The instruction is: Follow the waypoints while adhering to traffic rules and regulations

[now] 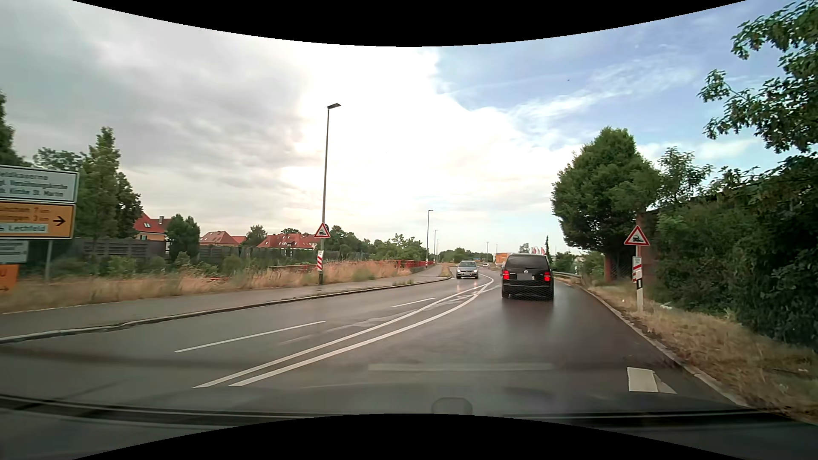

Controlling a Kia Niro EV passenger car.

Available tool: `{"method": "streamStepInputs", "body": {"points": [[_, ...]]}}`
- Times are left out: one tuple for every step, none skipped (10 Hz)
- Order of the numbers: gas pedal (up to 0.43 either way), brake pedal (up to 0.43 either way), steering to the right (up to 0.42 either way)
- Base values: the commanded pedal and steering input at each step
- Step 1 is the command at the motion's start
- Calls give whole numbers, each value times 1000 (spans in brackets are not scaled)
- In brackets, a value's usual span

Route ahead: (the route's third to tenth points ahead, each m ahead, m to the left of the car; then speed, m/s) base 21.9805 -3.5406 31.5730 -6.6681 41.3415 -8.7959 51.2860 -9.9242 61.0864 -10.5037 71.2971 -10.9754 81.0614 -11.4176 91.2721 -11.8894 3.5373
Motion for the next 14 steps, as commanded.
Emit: {"method": "streamStepInputs", "body": {"points": [[398, 0, 300], [409, 0, 299], [409, 0, 296], [409, 0, 292], [409, 0, 283], [409, 0, 264], [409, 0, 231], [409, 0, 192], [398, 0, 153], [390, 0, 111], [390, 0, 88], [390, 0, 85], [378, 0, 87], [378, 0, 85]]}}
